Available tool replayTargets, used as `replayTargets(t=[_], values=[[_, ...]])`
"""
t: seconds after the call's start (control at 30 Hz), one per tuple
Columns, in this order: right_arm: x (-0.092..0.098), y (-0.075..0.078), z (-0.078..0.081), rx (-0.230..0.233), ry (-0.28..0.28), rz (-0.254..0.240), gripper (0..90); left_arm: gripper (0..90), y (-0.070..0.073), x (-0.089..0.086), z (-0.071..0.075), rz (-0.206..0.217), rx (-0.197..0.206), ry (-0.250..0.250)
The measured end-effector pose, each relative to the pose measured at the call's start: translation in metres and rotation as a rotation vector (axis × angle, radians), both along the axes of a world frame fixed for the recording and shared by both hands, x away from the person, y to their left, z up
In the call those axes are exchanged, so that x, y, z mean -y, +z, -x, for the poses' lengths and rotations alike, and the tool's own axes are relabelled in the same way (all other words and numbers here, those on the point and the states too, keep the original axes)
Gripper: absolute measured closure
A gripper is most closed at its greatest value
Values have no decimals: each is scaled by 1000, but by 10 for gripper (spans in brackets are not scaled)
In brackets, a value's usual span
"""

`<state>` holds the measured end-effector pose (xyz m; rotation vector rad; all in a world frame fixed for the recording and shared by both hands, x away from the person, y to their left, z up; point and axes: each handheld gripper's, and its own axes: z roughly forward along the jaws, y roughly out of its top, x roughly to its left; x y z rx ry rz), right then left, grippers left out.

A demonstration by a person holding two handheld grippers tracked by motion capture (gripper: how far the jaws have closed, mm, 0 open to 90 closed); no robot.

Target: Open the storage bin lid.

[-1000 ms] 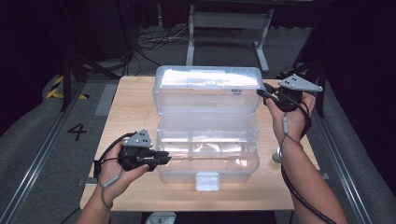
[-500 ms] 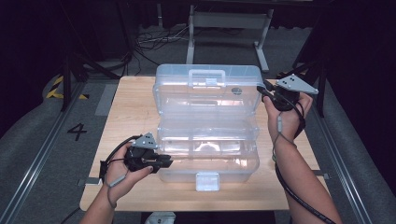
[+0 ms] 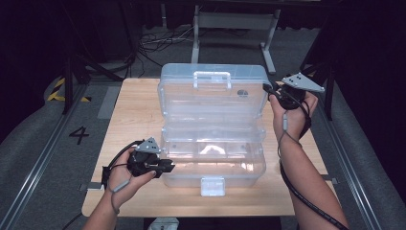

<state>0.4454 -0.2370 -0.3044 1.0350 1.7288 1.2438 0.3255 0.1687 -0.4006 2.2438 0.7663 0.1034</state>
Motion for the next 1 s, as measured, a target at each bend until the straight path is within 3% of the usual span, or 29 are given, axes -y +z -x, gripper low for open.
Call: replayTargets(t=[0.4,0.9,1.0], values=[[-1,1,-10,-20,-4,5,790,776,-8,0,-4,-12,-26,-6],[0,1,-21,-47,0,2,794,777,-9,-3,-4,22,-40,-27],[0,1,-24,-48,1,3,795,757,-8,-5,-4,53,-47,-40]])
